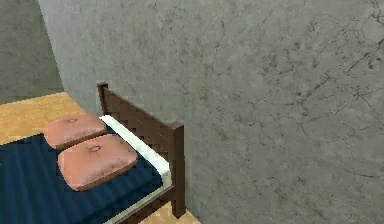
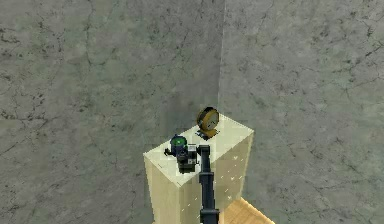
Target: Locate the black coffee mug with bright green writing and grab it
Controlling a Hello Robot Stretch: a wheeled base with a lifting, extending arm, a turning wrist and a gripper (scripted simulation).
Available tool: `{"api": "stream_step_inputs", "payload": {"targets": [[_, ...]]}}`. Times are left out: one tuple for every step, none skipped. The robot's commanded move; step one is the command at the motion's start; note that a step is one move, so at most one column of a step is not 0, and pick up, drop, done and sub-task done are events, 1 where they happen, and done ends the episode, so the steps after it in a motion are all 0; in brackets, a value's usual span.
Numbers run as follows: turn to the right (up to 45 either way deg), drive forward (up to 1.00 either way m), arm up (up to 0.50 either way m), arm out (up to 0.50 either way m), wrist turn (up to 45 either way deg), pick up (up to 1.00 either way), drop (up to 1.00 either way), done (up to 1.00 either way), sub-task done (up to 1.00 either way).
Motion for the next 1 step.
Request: {"api": "stream_step_inputs", "payload": {"targets": [[0.0,0.00,0.00,0.00,0.0,1.00,0.00,0.00,0.00]]}}
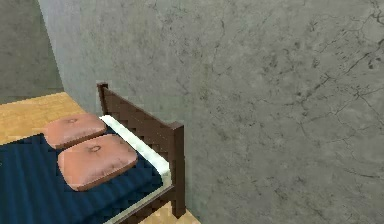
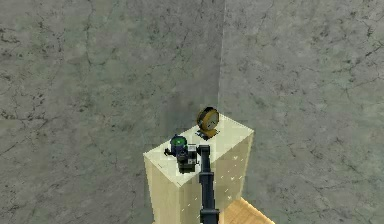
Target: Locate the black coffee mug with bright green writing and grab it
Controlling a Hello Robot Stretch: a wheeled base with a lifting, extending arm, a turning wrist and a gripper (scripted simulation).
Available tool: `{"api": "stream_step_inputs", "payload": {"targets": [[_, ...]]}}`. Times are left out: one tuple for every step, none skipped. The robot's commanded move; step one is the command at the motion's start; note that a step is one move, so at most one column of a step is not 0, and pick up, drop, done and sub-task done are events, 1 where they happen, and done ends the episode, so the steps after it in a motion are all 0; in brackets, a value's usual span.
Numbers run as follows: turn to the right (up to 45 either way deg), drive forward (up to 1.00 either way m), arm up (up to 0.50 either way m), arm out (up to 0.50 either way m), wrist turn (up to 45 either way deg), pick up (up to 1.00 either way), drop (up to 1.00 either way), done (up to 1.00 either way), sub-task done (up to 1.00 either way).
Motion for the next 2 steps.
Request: {"api": "stream_step_inputs", "payload": {"targets": [[0.0,0.00,0.10,0.00,0.0,0.00,0.00,0.00,0.00],[0.0,0.00,0.00,0.00,0.0,0.00,0.00,1.00,0.00]]}}
